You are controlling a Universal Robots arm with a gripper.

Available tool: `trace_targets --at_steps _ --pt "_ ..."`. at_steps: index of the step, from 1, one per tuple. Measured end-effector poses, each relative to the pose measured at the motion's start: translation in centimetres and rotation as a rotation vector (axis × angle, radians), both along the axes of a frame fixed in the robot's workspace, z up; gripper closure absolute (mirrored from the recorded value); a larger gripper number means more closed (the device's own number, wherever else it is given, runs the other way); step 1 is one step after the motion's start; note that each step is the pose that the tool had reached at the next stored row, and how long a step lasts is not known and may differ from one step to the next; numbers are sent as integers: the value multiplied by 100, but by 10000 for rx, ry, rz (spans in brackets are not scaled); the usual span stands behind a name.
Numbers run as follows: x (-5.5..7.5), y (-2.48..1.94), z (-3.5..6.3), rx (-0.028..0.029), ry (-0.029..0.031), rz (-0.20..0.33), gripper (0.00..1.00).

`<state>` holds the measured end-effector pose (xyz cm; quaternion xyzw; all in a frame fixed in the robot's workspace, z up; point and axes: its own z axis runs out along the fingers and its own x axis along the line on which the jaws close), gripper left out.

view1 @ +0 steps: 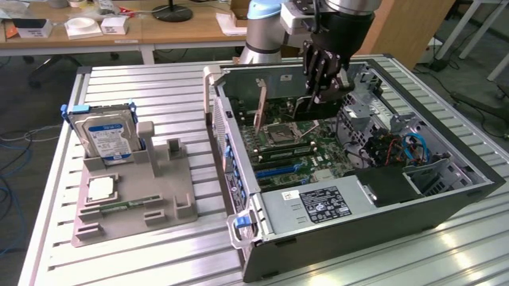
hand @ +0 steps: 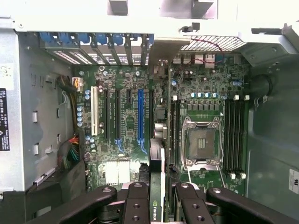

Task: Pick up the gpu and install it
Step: 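Insert the gpu into the slot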

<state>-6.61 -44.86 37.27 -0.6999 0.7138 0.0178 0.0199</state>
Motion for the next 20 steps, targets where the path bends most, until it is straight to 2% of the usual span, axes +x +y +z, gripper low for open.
trace_targets --at_steps 20 --pt "-64 -13 -228 -1 1 -1 74"
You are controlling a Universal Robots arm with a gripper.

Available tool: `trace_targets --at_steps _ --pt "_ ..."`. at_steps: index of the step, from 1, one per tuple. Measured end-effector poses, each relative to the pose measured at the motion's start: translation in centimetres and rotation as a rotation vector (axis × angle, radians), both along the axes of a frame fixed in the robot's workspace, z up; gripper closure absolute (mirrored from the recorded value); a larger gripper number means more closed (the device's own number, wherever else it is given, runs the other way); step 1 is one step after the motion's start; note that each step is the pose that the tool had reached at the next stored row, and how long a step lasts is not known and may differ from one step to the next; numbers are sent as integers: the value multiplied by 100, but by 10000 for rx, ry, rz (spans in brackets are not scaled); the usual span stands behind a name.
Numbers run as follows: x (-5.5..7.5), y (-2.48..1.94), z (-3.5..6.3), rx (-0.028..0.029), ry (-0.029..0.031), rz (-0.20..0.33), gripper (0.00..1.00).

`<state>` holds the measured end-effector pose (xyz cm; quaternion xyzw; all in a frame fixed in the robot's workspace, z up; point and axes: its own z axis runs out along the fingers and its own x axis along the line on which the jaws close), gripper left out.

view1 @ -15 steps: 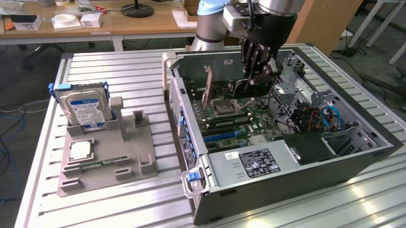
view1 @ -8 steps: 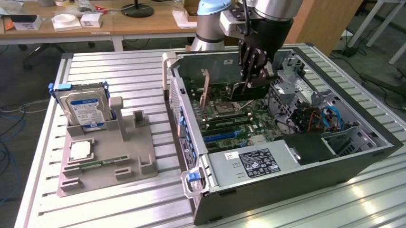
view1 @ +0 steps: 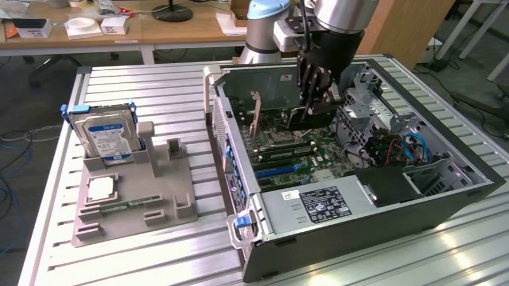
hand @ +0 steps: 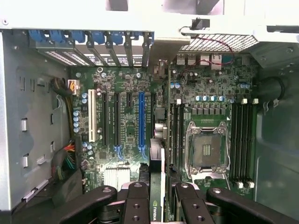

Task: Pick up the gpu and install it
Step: 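Insert the gpu into the slot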

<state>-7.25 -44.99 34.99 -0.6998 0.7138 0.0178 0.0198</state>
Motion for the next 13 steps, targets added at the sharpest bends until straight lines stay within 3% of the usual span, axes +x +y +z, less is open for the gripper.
trace_targets --at_steps 13 --pt "-14 -8 -150 -3 1 -2 74"
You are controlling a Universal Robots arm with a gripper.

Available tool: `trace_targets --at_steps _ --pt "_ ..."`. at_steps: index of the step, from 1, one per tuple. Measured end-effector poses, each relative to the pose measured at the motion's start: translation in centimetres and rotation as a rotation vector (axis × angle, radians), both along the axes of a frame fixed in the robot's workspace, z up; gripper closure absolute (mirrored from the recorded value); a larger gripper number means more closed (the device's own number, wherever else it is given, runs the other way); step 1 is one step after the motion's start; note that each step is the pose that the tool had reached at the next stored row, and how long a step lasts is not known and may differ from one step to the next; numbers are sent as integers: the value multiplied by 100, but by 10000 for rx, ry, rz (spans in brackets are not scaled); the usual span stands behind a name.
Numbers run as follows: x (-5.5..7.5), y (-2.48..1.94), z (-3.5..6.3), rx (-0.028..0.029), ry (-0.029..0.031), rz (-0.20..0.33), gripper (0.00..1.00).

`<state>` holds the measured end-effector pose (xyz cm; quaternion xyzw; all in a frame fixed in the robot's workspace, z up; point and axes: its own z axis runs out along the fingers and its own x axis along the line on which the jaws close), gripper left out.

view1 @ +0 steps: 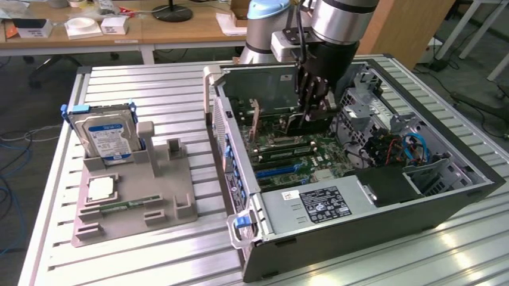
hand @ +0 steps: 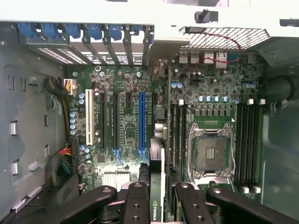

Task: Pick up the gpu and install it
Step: 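Insert the gpu into the slot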

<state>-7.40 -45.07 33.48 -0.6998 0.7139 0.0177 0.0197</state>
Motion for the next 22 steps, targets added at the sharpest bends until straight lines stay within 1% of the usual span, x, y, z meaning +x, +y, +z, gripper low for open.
trace_targets --at_steps 6,12,19,22 --pt "-39 -38 -9 2 -1 3 74" --pt "-51 -116 -17 3 -1 1 74" --pt "-66 -138 -132 3 3 1 74" --pt "-111 -152 -179 3 6 1 74"
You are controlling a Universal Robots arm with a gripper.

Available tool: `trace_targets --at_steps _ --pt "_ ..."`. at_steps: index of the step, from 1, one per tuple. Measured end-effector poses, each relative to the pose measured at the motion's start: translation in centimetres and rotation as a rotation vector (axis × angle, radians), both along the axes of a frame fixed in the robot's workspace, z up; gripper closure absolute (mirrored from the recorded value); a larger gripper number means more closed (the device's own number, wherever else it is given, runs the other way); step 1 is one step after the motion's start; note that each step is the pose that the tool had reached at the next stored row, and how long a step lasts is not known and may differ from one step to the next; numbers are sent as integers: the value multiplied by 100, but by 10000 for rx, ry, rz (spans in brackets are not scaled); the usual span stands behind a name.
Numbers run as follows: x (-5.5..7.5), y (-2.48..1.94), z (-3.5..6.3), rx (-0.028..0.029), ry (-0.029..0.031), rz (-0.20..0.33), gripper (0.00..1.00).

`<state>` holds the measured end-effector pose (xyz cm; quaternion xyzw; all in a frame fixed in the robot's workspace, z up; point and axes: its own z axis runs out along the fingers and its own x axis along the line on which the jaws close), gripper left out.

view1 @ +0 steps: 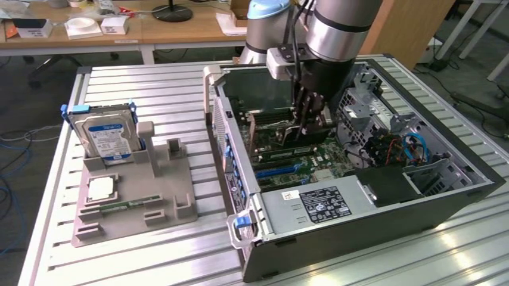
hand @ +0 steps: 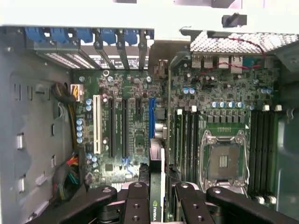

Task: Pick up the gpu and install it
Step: 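Insert the gpu into the slot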

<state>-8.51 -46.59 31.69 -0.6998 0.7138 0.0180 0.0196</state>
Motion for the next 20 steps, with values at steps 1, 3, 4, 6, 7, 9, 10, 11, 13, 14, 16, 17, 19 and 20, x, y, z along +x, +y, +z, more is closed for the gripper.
trace_targets --at_steps 1,3,4,6,7,9,10,11,13,14,16,17,19,20 --pt "-10 -3 -14 0 0 0 74" --pt "-16 -12 -49 -1 2 1 74" --pt "-16 -16 -68 1 2 1 74" --pt "-16 -30 -103 0 3 1 74" --pt "-17 -45 -139 0 3 0 74" --pt "-18 -58 -176 1 3 0 74" --pt "-18 -64 -194 -1 3 -1 74" --pt "-20 -68 -210 1 3 -1 74" --pt "-26 -71 -233 -1 3 0 74" --pt "-32 -71 -243 -3 3 0 74" --pt "-34 -71 -263 -9 3 3 74" --pt "-36 -71 -268 -36 5 1 74" --pt "-37 -71 -280 -203 3 -1 74" --pt "-36 -71 -285 -280 3 0 74"
